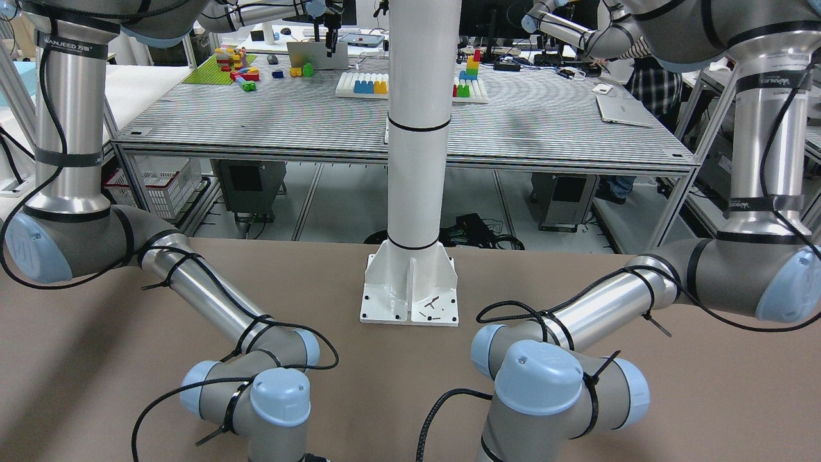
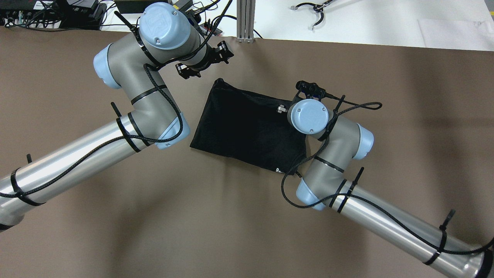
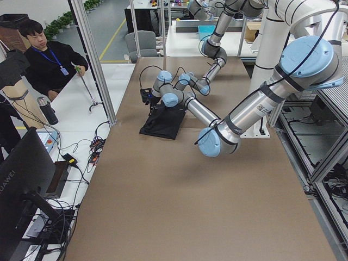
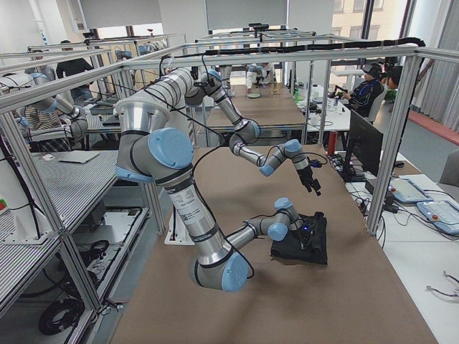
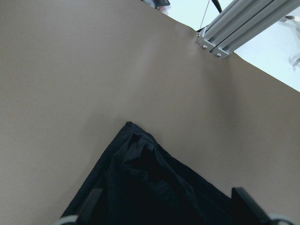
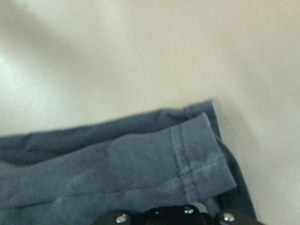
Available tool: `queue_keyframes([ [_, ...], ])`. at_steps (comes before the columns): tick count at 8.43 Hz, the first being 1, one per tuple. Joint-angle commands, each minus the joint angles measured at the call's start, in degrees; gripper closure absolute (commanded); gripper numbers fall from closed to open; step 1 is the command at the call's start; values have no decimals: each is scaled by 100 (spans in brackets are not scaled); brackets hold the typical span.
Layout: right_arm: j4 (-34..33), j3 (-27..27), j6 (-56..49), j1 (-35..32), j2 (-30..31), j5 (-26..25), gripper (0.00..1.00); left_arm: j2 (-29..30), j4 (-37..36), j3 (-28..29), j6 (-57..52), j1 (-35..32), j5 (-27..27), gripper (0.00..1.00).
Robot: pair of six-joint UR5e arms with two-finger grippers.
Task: Fold clothes
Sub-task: 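Lower the folded end and open both grippers to release it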
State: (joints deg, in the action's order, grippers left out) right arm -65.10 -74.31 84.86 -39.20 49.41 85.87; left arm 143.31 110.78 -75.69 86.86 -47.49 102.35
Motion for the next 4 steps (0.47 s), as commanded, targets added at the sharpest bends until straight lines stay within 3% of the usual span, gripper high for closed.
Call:
queue_keyframes([
  [1,163,1198,-416,-832,-582,18,100,-154,-12,-139,-12,11,-13,5],
  [3,164,1191,-470,-1072,-616,245,100,-163,-12,-130,-38,239,-83,5],
  [4,164,1147,-453,-1081,-617,299,78,-163,-12,-130,-55,292,-84,5],
])
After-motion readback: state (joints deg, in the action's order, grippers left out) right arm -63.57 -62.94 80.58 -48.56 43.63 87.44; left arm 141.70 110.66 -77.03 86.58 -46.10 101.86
